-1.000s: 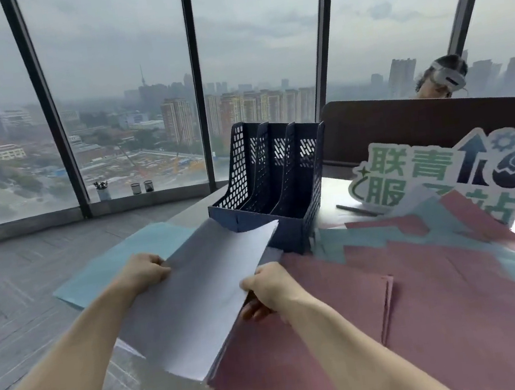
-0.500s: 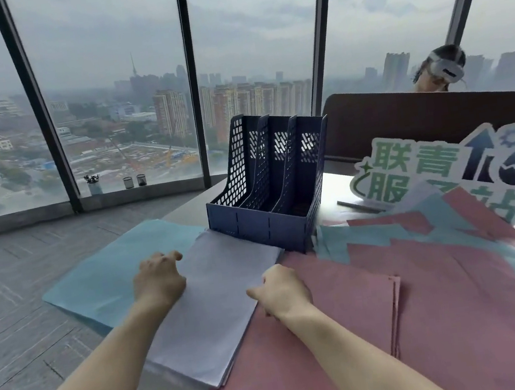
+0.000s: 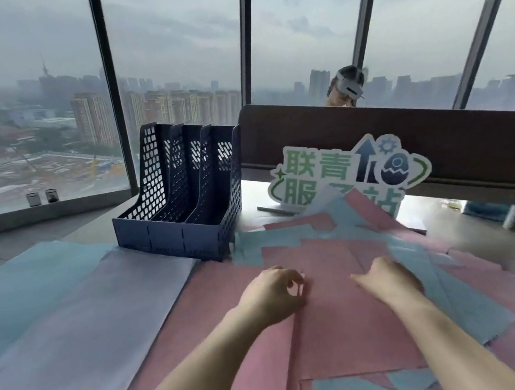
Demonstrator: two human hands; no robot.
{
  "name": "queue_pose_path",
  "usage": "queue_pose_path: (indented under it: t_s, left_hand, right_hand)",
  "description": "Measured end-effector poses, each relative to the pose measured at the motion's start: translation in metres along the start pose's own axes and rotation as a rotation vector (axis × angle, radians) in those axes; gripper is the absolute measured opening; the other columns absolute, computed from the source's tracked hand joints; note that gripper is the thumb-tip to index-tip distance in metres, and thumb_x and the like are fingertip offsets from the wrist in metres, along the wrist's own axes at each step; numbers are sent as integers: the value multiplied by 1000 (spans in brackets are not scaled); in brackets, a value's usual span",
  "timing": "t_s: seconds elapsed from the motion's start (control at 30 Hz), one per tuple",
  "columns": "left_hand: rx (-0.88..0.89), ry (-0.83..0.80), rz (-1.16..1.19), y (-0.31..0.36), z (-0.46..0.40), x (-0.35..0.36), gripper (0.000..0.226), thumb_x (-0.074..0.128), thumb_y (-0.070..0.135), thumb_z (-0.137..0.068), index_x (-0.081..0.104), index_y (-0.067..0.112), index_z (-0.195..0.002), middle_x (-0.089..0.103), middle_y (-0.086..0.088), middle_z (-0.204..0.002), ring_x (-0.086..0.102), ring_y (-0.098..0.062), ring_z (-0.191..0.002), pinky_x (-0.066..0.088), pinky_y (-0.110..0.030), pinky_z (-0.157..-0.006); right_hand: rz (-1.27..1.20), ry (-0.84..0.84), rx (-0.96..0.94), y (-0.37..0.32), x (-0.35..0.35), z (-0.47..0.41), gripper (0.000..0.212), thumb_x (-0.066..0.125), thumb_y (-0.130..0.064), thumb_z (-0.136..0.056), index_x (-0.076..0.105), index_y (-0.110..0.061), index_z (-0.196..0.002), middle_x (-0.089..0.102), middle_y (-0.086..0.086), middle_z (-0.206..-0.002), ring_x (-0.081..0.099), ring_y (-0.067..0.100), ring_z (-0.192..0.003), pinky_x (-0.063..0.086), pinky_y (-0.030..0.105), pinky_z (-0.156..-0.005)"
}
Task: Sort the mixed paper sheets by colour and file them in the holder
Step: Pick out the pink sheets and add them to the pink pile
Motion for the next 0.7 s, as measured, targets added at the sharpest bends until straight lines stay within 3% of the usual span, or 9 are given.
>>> queue_pose_path:
  t_s: [0.13,0.3,0.4,0.53,0.6,0.7]
  left_hand:
    - [8,-94,-119,25,-15,32,52,71,42,-77,59,35,-127,55,3,-124,55,-18,-117,49,-35,-98]
    - [-25,-91,-120,28,-24,39,54,77,38,-74,61,33,-125,53,2,-122,58,-19,-112,49,-34,-95]
    - [-1,-46,-87,30,-25,37,47,74,38,-78,63,32,-123,56,2,-117,59,-18,-108,49,-31,-93]
    - [10,86,-11,33,-30,29,37,68,35,-85,65,28,-120,61,1,-116,60,-18,-107,49,-28,-91]
    - [1,58,-15,34,-32,32,38,69,35,-83,65,28,-121,60,0,-117,59,-19,-108,48,-28,-93]
    - [-38,-42,-54,35,-33,43,43,68,34,-79,64,31,-122,58,0,-120,56,-23,-112,47,-30,-94]
  right_hand:
    - [-19,-161,44,7,6,-10,47,69,-60,-77,61,-14,-74,67,2,-70,68,25,-83,48,29,-74]
    - [-147,-212,80,8,17,-20,42,80,-48,-69,60,-16,-85,71,7,-91,69,24,-87,46,25,-72]
    - [-189,-245,105,12,12,-24,38,81,-33,-71,58,-11,-91,65,8,-89,65,24,-80,48,26,-70]
    - [-226,-136,169,42,-11,-34,20,69,-17,-77,61,-5,-91,64,9,-81,64,25,-78,45,25,-65]
    - [-181,-94,213,60,-16,-35,19,67,-21,-76,58,-9,-87,67,9,-88,67,27,-86,47,26,-69]
    - [-121,-124,221,66,-10,-35,37,74,-37,-73,61,-15,-100,67,8,-109,65,25,-92,49,27,-75]
Point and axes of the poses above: each hand's wrist, its own z-axis away from the middle knuckle, its own x-axis out of the palm, y = z × x, the point moved 5 cm from there along -z, towards the middle knuckle
